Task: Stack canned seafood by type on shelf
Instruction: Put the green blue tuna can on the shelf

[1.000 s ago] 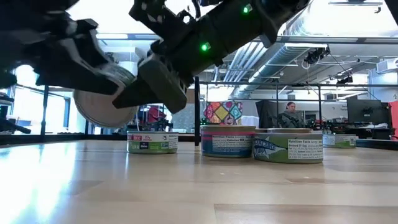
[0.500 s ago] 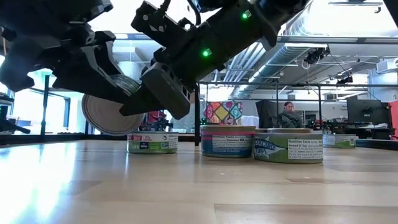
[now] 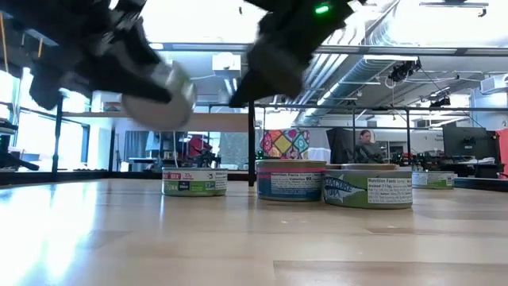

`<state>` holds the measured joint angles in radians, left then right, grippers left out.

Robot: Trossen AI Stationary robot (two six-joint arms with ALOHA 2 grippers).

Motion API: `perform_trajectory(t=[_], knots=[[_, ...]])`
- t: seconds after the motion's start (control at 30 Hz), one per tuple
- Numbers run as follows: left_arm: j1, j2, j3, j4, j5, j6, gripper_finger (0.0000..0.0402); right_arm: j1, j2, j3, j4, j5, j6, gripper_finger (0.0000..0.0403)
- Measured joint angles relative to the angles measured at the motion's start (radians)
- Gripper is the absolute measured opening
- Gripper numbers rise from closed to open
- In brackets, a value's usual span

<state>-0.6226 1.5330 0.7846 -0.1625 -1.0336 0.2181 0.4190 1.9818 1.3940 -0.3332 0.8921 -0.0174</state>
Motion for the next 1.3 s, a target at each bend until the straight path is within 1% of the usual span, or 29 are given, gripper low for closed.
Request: perform_trajectory(t=[0.07,0.17,0.27,0.33,0.43,0.53,0.63,0.73,0.9,0.97,1.07,1.3], knots=[[0.039,-0.019,0.009,-0.007,-0.005,0.084,0.0117,0.03,-0.012,0.0,-0.09,0.05,0.095,0.0178],[0.118,-0.075,0.011,0.001,0.0,0.214,0.0117,0.07,-0.014,-0.001,-0.176,0.133,0.222,0.0171],[0.211,-0.141,0.012,0.006,0.033,0.311,0.0117,0.103,-0.013,-0.012,-0.219,0.166,0.335,0.0165],[0.277,-0.185,0.012,0.041,0.081,0.383,0.0119,0.126,-0.013,-0.023,-0.223,0.205,0.376,0.0163],[0.373,-0.244,0.012,0.128,0.174,0.507,0.012,0.153,-0.013,-0.045,-0.212,0.258,0.388,0.0161],[0.466,-0.27,0.012,0.204,0.276,0.627,0.0121,0.166,-0.012,-0.051,-0.229,0.289,0.427,0.016],[0.565,-0.272,0.012,0.237,0.372,0.714,0.0122,0.17,-0.012,-0.051,-0.226,0.296,0.443,0.016],[0.668,-0.258,0.012,0.236,0.489,0.722,0.0122,0.17,-0.012,-0.051,-0.226,0.295,0.444,0.0161],[0.798,-0.247,0.012,0.264,0.575,0.719,0.0123,0.17,-0.012,-0.051,-0.226,0.294,0.446,0.0161],[0.841,-0.247,0.012,0.282,0.631,0.719,0.0123,0.17,-0.012,-0.051,-0.226,0.294,0.445,0.0161],[0.895,-0.247,0.012,0.305,0.72,0.73,0.0123,0.168,-0.012,-0.051,-0.225,0.295,0.445,0.0161],[0.987,-0.218,0.012,0.335,0.82,0.742,0.0124,0.158,-0.012,-0.051,-0.224,0.294,0.446,0.0161]])
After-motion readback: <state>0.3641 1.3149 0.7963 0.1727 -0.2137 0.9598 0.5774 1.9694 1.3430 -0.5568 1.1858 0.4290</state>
